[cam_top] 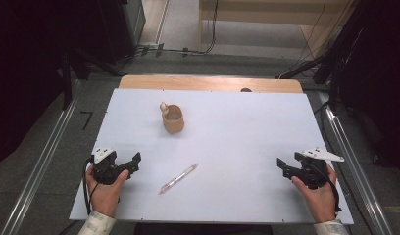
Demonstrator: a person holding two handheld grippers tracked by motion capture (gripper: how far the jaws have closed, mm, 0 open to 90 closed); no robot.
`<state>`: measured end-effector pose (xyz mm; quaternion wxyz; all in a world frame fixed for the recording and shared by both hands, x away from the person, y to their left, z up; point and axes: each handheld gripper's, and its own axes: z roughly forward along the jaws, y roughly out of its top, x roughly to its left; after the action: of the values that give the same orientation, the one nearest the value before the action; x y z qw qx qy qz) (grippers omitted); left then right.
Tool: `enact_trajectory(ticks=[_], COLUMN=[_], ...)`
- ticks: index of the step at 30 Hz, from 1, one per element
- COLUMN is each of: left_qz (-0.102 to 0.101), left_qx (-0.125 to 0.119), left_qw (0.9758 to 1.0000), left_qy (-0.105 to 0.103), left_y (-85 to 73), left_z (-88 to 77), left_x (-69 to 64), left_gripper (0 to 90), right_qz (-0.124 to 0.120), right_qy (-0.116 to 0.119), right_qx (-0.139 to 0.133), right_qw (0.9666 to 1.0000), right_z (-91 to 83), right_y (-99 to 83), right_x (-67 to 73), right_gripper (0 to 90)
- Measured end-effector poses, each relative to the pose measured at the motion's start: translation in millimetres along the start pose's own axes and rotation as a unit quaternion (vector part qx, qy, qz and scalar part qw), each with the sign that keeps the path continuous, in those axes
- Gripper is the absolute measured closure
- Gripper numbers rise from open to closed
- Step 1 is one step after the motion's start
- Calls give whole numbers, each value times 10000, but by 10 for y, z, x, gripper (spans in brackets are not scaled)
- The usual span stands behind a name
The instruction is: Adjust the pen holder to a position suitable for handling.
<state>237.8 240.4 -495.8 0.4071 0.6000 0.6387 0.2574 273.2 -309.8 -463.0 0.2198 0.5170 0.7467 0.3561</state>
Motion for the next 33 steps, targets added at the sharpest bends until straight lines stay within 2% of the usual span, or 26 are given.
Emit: enact_trajectory(ticks=[7, 17, 26, 33], left_qz=[37, 76, 210, 199], left_qx=[36, -50, -19, -28], left_qw=[10000, 9999, 9996, 9995], left_qy=[-66, -101, -171, -232], left_y=[5, 44, 50, 77], left_z=[31, 28, 74, 97], left_x=[-19, -32, -93, -106], left_gripper=[104, 104, 104, 104], right_qz=[27, 24, 37, 12], right_qy=[-16, 10, 12, 13], right_qx=[-27, 0, -2, -7], right_qw=[10000, 10000, 10000, 10000], right_z=[-26, 2, 19, 31], right_y=[-13, 4, 12, 20], right_x=[-26, 1, -4, 8], right_gripper=[270, 269, 269, 269])
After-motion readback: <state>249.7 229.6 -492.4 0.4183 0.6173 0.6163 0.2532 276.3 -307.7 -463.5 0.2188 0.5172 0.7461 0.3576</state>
